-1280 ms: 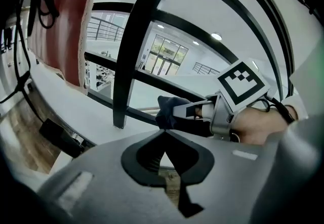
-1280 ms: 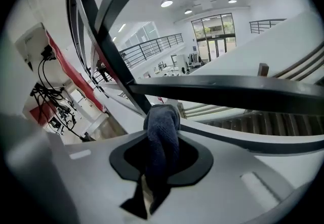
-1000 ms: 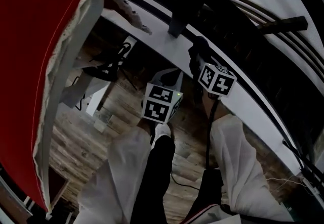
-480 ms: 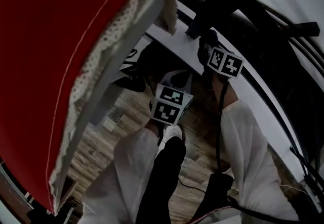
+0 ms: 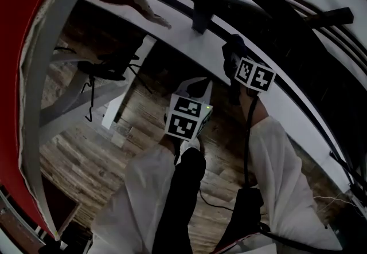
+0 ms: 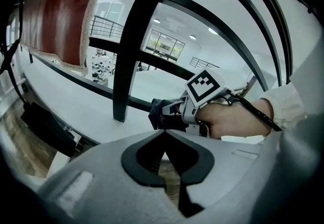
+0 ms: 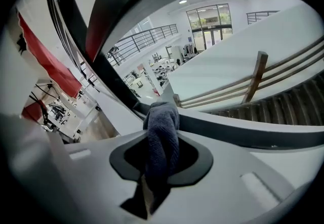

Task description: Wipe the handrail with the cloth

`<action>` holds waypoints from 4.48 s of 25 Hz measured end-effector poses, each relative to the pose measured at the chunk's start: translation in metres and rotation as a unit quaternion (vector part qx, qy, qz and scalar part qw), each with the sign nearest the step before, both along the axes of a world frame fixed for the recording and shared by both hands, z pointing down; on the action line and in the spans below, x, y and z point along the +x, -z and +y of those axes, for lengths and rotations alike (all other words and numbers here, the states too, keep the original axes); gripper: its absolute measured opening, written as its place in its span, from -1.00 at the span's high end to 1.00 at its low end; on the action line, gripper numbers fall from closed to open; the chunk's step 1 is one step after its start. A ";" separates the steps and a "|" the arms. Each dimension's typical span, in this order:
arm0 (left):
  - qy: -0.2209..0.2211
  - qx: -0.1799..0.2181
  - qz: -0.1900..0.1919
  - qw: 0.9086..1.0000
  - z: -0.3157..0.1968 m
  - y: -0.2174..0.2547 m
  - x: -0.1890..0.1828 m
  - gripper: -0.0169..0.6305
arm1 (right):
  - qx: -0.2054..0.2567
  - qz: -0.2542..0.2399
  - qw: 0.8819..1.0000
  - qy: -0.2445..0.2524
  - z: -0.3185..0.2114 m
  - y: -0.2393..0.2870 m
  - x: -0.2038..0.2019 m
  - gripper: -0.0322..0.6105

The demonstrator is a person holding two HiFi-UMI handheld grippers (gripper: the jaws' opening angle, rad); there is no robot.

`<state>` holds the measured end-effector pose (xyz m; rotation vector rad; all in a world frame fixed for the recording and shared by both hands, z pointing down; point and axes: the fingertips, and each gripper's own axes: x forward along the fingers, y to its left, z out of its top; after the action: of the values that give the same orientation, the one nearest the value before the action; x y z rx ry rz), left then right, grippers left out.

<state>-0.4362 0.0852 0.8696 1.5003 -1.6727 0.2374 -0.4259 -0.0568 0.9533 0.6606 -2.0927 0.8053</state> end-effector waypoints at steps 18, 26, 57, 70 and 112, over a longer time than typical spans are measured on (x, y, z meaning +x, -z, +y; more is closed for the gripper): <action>-0.089 0.011 0.023 0.996 -0.060 0.002 0.164 0.94 | 0.023 0.024 0.997 -0.070 -0.060 0.004 0.181 0.65; -0.144 0.016 0.020 0.989 -0.087 0.001 0.237 0.94 | 0.030 0.020 0.992 -0.124 -0.079 0.004 0.271 0.65; -0.276 0.025 0.055 0.959 -0.143 0.019 0.567 0.94 | 0.070 0.056 0.964 -0.249 -0.170 0.011 0.632 0.65; -0.305 0.032 0.068 0.949 -0.170 0.018 0.688 0.94 | 0.081 0.064 0.953 -0.284 -0.208 0.011 0.769 0.65; -0.367 0.063 0.103 0.922 -0.237 0.008 0.945 0.94 | 0.113 0.134 0.918 -0.356 -0.283 0.006 1.092 0.65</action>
<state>0.5087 -0.1522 0.8616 2.1250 -0.9132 0.3558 0.6659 -0.3400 0.9476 1.6190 -1.6954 0.7921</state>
